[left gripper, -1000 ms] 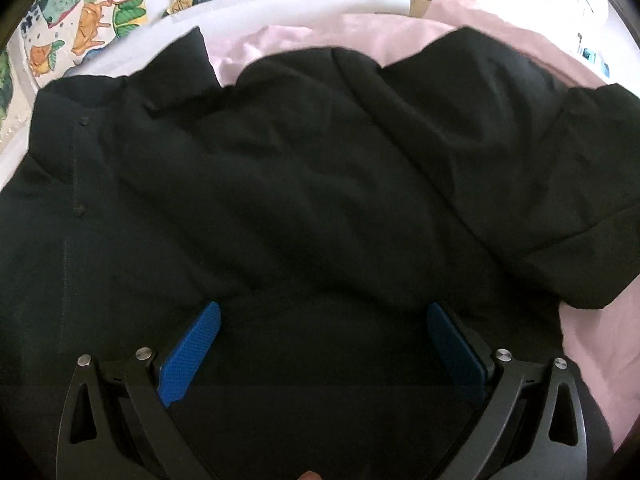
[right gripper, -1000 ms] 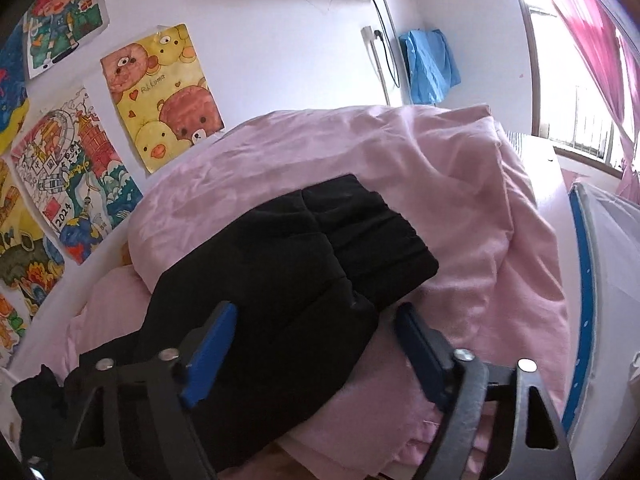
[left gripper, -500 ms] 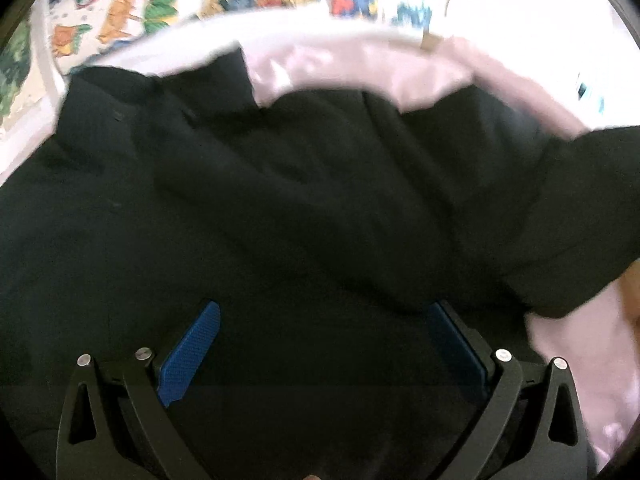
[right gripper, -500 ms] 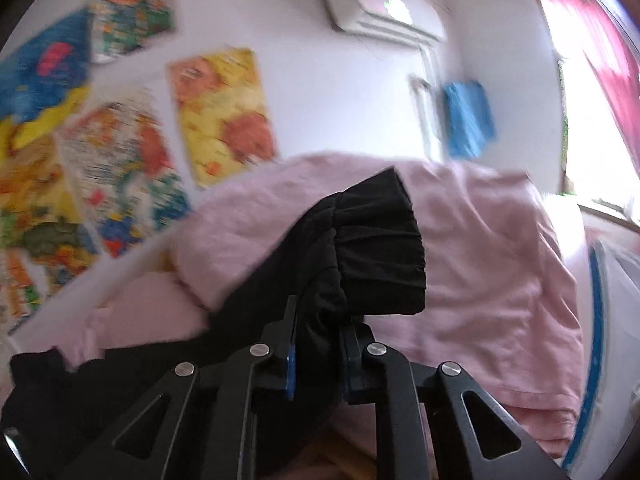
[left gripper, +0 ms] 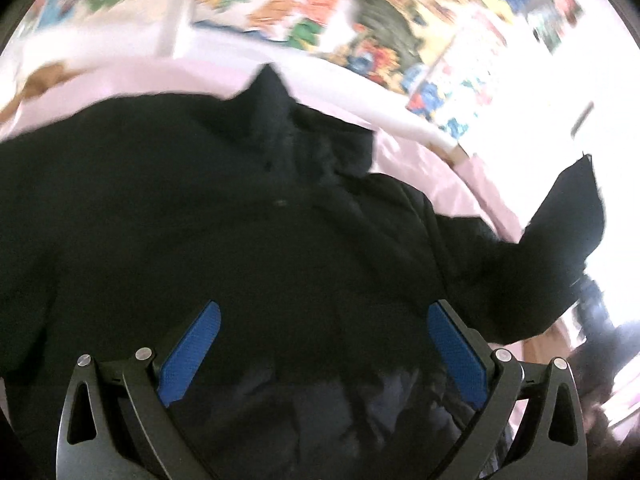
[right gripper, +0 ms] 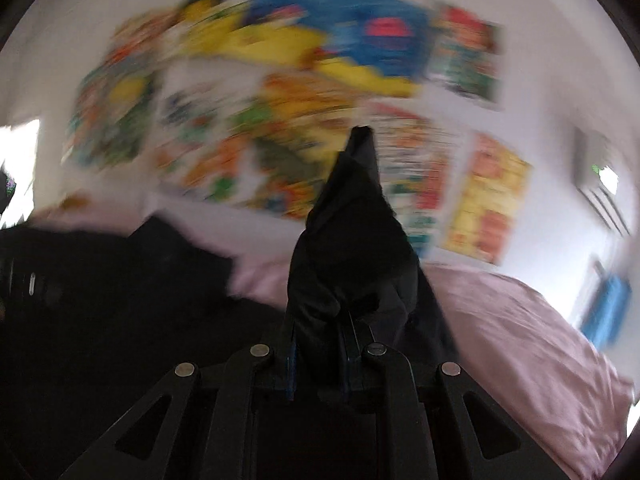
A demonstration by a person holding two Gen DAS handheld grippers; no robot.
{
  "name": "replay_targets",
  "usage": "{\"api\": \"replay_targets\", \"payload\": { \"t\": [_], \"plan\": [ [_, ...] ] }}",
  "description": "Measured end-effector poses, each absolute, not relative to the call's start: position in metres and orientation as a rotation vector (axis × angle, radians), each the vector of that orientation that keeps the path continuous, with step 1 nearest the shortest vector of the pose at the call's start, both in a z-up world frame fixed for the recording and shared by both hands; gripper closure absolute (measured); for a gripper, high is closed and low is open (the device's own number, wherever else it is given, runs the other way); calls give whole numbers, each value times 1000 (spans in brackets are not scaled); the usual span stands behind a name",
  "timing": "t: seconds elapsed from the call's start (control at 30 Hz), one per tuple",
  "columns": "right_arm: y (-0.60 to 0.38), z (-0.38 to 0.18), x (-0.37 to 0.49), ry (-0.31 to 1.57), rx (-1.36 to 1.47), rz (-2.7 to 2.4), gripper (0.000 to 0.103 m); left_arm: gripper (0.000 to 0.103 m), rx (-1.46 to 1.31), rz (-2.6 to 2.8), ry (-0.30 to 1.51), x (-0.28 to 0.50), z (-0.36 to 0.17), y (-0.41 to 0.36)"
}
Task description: Fold large clothes
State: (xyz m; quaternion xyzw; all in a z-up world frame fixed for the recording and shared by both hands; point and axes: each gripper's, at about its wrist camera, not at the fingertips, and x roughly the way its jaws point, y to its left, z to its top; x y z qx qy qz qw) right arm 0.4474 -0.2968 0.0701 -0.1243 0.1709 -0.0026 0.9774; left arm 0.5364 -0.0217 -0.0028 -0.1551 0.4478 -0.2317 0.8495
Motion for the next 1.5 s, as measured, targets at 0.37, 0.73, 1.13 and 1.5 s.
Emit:
{"api": "replay_targets", "payload": {
  "t": [0.37, 0.73, 1.13, 1.5],
  "plan": [
    [-152, -39, 477, 557, -590, 283, 89, 1, -666, -590, 972, 550, -20, 35],
    [-121, -89, 458, 533, -795, 362, 90, 32, -758, -670, 1043, 578, -58, 1],
    [-119, -91, 450, 540, -798, 400, 68, 101, -622, -546, 950, 576, -55, -1],
    [-148, -35, 422, 413, -590, 434, 32, 101, -396, -394, 723, 570, 28, 29]
  ]
}}
